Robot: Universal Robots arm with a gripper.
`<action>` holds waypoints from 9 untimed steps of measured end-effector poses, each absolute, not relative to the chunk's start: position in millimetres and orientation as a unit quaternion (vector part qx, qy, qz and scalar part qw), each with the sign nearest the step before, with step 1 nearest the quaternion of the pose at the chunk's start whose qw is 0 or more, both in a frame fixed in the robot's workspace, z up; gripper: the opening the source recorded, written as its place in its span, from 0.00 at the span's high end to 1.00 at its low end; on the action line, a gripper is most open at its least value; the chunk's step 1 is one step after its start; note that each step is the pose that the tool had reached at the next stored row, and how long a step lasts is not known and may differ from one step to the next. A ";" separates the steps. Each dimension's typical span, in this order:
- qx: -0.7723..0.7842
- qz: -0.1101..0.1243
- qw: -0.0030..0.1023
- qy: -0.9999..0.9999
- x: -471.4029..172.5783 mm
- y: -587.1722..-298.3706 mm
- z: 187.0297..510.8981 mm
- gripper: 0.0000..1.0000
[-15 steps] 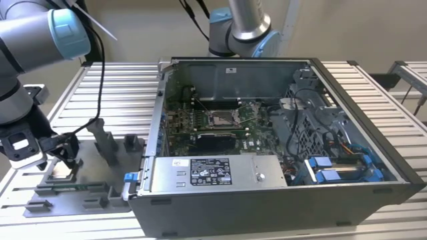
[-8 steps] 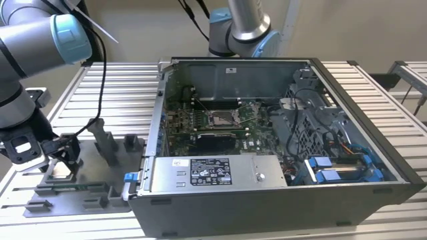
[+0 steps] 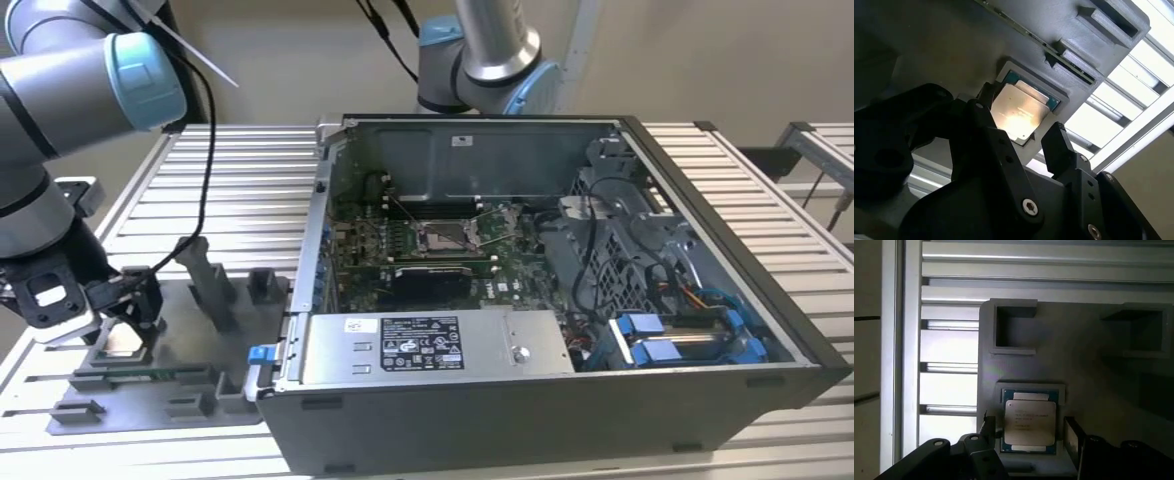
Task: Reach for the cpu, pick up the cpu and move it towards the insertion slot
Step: 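Pick up the cpu and move it towards the insertion slot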
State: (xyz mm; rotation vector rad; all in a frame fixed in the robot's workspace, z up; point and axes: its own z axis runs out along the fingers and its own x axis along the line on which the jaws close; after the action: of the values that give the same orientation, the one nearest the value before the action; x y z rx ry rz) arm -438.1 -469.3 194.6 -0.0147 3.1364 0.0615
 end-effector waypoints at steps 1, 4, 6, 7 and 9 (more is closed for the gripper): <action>-0.004 0.020 0.002 1.000 -438.1 -468.6 194.5 0.00; -0.004 0.020 0.002 1.000 -438.7 -467.6 193.8 0.00; -0.003 0.020 0.002 1.000 -439.6 -466.9 193.0 0.00; -0.003 0.020 0.002 1.000 -440.3 -466.4 192.7 0.00; -0.003 0.020 0.002 1.000 -440.7 -465.7 191.7 0.00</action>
State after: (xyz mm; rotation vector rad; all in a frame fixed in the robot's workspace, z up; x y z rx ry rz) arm -440.7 -465.7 191.7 -0.0082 3.1363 0.0615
